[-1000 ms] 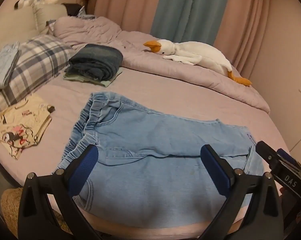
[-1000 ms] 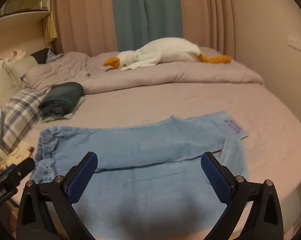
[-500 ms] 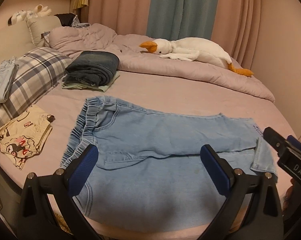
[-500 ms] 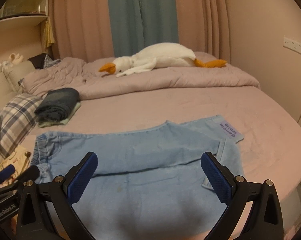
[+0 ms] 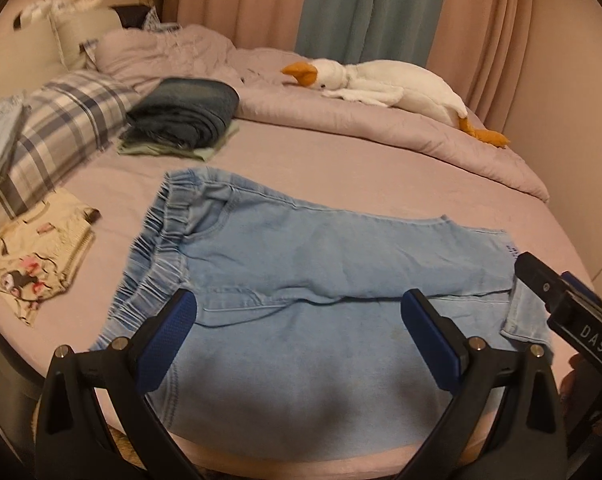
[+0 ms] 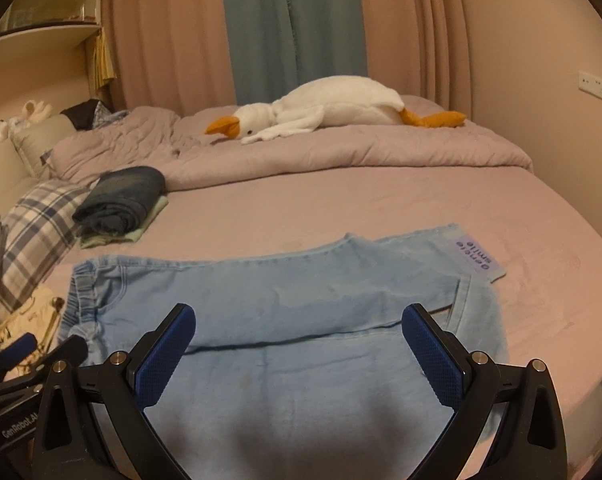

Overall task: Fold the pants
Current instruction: 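Position both grippers over the light-blue jeans lying flat on the bed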

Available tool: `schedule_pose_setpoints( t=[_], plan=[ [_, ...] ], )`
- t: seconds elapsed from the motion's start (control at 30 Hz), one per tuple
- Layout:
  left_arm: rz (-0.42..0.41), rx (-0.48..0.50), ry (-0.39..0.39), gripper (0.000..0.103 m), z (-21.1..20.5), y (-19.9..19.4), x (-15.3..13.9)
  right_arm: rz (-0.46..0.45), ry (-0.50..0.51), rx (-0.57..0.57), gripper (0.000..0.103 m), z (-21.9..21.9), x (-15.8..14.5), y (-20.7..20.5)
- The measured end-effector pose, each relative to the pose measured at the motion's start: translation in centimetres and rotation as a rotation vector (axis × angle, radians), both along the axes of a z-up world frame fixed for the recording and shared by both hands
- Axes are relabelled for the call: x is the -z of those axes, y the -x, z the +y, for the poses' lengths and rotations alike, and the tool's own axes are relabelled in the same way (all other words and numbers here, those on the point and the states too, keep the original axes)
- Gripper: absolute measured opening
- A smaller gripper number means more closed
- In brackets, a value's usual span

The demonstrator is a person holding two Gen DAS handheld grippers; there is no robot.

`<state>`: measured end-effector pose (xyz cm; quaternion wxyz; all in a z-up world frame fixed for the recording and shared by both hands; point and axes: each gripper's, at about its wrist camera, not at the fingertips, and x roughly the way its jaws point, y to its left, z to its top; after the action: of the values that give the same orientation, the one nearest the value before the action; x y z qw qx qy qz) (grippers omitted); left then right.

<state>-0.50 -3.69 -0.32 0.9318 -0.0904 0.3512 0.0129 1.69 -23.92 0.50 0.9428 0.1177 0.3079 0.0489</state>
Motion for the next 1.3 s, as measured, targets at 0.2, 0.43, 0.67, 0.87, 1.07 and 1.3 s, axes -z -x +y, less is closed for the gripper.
schedule_pose_setpoints(
  t=[0.2,0.43,0.67,0.87,1.07,1.3],
  plan=[
    [0.011,-0.002,-0.007,0.102,0.5,-0.7,0.8,0.039,-0.023,0.009,0.102,-0.1,1.0,-1.1],
    [0.022,0.000,0.019,0.102,1.6,-0.5,1.3,0.074,-0.002,-0.031,0.102,1.5,1.7,-1.7],
    [0.032,-0.016,0.010,0.102,2.2,-0.5,1.4,0.076,0.027,-0.066,0.102,3.1,1.5,-1.8],
    [0.025,-0.022,0.003,0.102,2.3,-0.2,1.4,0.076,0.052,-0.084,0.102,4.2,1.4,-1.9],
    [0.015,-0.022,-0.006,0.102,2.3,-0.1,1.2,0.071,0.060,-0.084,0.102,4.4,1.4,-1.9],
    [0.018,-0.019,-0.006,0.102,2.2,-0.1,1.2,0.077,0.052,-0.071,0.102,4.3,1.5,-1.9]
  ],
)
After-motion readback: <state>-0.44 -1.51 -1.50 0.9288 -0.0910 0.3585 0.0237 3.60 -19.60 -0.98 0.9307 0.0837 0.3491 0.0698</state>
